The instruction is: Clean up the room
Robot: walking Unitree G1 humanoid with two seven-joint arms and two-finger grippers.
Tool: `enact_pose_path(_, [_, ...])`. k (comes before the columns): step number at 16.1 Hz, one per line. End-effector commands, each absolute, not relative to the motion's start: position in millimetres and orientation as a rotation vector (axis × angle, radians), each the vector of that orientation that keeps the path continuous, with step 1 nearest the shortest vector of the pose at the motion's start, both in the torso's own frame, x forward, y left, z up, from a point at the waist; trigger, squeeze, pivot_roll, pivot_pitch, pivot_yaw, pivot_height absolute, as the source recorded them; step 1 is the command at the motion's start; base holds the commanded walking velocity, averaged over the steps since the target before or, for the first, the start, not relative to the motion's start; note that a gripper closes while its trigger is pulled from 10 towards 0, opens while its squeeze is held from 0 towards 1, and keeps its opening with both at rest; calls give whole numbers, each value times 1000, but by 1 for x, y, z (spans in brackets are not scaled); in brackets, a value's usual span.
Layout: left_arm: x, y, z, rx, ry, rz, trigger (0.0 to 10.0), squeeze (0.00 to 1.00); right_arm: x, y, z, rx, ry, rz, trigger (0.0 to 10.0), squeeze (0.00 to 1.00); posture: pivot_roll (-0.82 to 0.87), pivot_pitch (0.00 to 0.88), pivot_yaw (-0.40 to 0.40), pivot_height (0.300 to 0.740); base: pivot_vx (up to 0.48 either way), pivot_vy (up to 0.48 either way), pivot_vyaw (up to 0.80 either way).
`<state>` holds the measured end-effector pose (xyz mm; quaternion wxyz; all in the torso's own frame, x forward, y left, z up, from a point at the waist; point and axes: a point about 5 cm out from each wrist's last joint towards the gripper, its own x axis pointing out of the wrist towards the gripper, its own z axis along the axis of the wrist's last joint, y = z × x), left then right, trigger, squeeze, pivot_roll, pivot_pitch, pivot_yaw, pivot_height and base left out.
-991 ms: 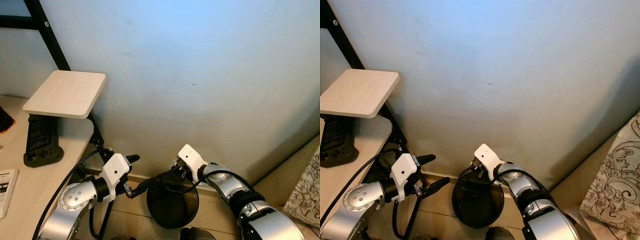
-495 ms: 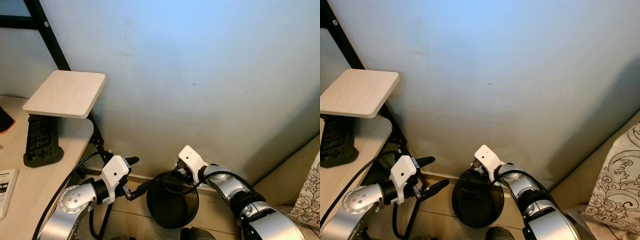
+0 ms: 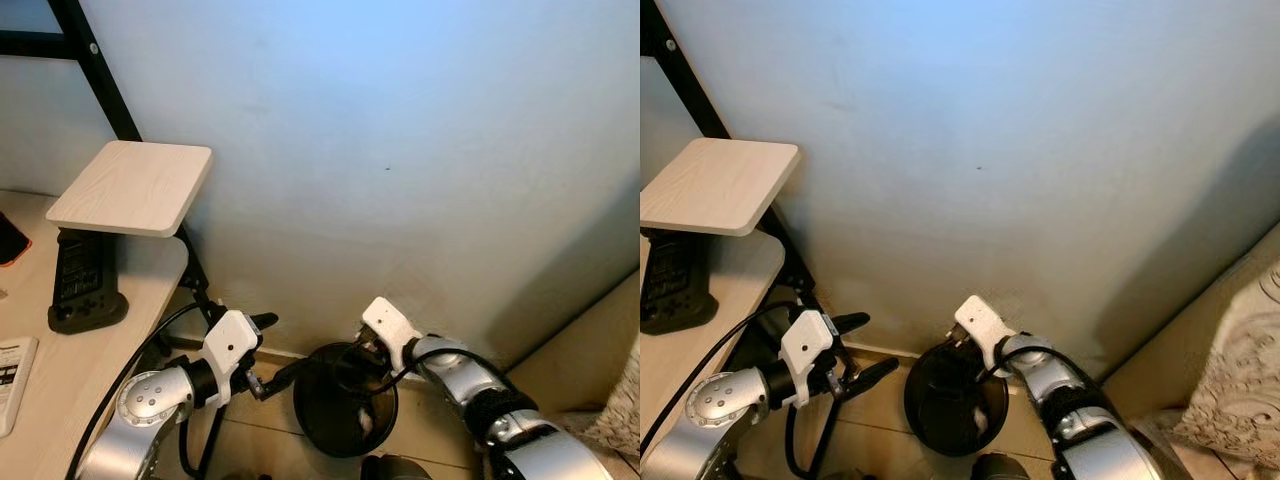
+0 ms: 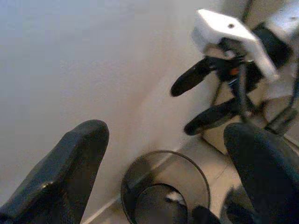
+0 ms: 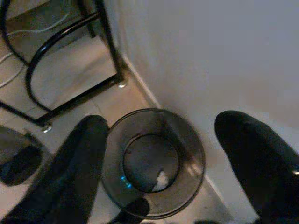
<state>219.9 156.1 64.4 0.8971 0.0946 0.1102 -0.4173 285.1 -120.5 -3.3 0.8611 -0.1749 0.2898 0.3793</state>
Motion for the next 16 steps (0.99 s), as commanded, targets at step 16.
enact_pose_path(16, [254, 149, 87, 179, 159, -443, 10000, 0, 242, -163, 69, -36, 256, 166, 10000, 0, -72, 20, 49, 740, 0, 0, 0])
